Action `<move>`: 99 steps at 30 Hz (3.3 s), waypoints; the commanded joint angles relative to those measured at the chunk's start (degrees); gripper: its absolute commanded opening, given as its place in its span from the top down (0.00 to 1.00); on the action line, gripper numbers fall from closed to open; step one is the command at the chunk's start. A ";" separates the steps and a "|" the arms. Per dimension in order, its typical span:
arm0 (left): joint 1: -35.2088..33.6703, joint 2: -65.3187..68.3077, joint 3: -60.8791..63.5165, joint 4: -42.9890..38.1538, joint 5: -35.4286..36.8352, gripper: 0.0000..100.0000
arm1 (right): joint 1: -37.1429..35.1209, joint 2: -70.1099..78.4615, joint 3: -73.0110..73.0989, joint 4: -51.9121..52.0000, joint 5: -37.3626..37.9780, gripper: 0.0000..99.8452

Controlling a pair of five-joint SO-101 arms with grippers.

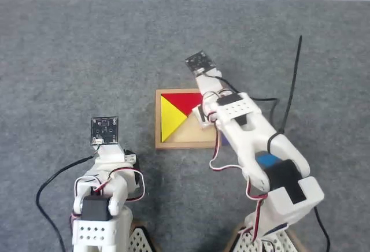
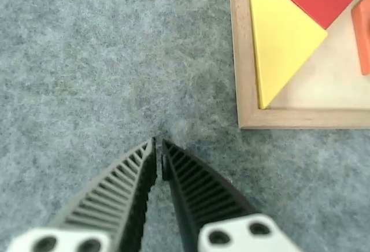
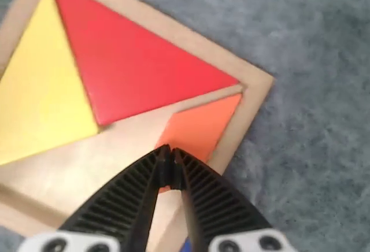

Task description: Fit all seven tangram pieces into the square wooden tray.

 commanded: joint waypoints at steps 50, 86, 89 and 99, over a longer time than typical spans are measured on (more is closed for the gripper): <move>-0.35 -1.14 -0.75 0.09 -0.62 0.99 | 17.01 -17.45 9.14 19.30 23.82 0.84; -0.35 -1.14 -0.75 0.09 -0.62 0.99 | 11.91 4.09 -6.77 14.73 11.78 0.82; -0.35 -1.14 -0.75 0.09 -0.62 0.99 | 11.74 4.09 -6.77 14.73 11.78 0.90; -0.35 -1.14 -0.75 0.09 -0.62 0.99 | 11.91 -0.57 -6.68 15.52 9.93 0.96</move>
